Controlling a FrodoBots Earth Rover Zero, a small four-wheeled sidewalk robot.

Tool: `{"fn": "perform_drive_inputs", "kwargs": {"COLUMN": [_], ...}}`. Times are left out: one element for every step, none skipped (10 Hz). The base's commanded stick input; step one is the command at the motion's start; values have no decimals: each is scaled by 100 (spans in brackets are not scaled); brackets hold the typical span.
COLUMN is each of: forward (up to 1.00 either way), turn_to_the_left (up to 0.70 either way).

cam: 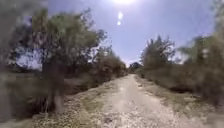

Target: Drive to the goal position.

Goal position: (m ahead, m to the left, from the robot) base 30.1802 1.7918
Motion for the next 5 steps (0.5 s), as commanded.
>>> {"fn": "perform_drive_inputs", "kwargs": {"forward": [70,70,70,70,70], "turn_to_the_left": [-13,-33,-29,-16,-3]}}
